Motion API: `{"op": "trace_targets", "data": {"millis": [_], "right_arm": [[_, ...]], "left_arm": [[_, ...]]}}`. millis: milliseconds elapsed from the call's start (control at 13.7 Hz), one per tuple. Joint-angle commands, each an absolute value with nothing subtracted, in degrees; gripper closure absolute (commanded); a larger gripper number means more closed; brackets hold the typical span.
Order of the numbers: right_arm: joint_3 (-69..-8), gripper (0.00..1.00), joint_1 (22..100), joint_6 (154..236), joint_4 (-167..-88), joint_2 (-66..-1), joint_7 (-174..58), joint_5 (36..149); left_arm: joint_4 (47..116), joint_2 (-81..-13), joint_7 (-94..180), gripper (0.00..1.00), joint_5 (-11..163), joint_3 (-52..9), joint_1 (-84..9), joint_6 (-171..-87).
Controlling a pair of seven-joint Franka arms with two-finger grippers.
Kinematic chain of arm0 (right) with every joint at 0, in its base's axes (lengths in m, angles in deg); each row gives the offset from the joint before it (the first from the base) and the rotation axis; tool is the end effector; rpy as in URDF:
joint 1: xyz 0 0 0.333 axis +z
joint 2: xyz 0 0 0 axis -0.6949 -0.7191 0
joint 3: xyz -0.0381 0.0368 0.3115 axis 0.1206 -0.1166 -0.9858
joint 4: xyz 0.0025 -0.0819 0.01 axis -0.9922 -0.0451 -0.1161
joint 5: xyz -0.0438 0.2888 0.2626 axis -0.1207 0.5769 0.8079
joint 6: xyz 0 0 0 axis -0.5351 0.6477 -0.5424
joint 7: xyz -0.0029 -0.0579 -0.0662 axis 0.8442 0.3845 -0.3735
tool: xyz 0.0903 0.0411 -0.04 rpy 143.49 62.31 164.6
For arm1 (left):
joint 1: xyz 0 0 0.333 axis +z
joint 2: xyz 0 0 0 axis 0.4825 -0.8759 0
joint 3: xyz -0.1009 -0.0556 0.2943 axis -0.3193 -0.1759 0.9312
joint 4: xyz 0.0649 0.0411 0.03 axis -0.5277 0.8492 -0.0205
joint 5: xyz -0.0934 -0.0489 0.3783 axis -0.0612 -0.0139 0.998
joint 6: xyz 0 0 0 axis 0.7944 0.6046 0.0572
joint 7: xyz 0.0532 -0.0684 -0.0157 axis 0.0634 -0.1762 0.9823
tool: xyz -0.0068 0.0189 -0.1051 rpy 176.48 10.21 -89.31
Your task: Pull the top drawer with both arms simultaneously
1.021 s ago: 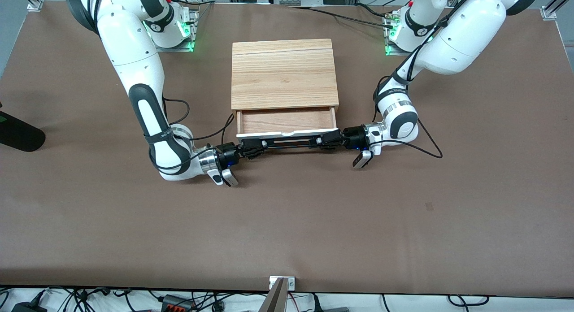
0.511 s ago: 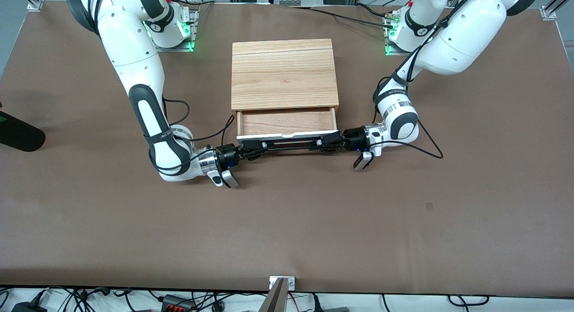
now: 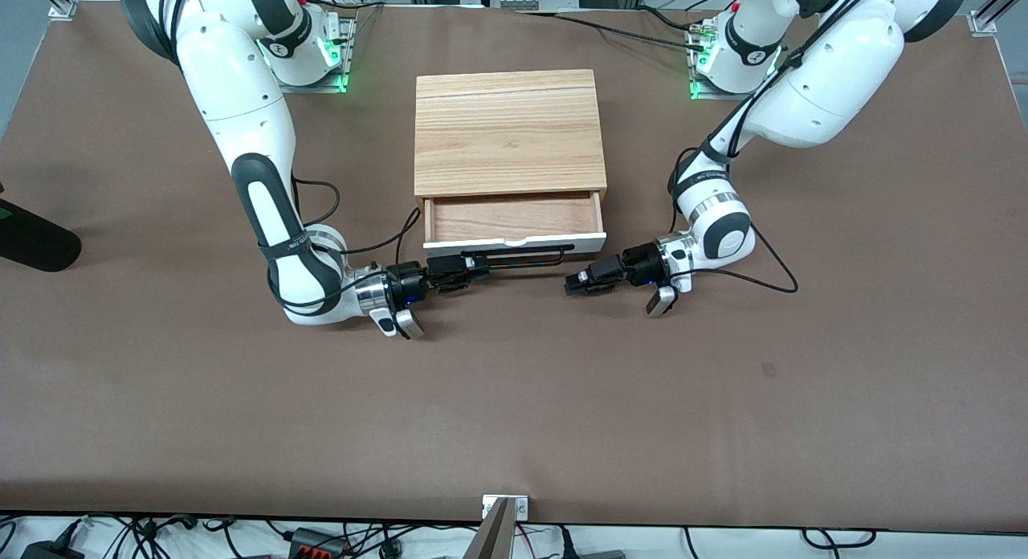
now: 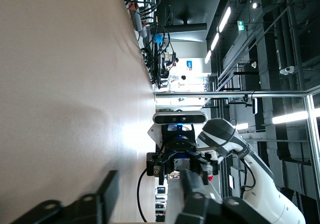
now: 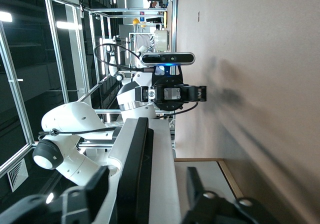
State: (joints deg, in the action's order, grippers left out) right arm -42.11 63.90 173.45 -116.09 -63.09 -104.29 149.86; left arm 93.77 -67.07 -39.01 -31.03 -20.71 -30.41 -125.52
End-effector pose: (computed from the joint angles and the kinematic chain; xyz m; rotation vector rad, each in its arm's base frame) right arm 0.6074 0.3091 0.1374 -1.5927 -0.1864 0.1744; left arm 0.5424 -0.2472 0.0999 1.5839 0.2352 0.2536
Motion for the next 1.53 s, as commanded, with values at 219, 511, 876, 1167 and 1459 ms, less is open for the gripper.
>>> {"op": "trace_targets", "data": {"millis": [219, 511, 876, 1167, 1459], "right_arm": [[-39.7, 0.0, 63.9, 173.7, -110.1, -63.6, -100.5, 149.7], [-34.6, 0.0, 63.7, 173.0, -101.3, -62.8, -88.6, 138.3], [-33.6, 0.0, 63.1, 172.2, -99.1, -56.3, -74.5, 119.0], [-32.9, 0.0, 62.4, 165.9, -99.1, -50.6, -63.3, 100.1], [-25.5, 0.0, 62.2, 159.4, -99.1, -46.3, -60.7, 95.1]], "left_arm": [[92.2, -67.3, -38.8, 0.4, -31.9, -21.1, -29.5, -126.0], [91.3, -67.0, -36.4, 0.4, -31.4, -21.1, -28.5, -126.0], [91.2, -65.9, -34.2, 0.41, -30.6, -20.8, -28.1, -126.0], [88.9, -64.7, -26.7, 0.41, -19.3, -19.6, -25.7, -126.0], [83.9, -63.7, -17.5, 0.4, -1.4, -18.8, -23.3, -126.1]]}}
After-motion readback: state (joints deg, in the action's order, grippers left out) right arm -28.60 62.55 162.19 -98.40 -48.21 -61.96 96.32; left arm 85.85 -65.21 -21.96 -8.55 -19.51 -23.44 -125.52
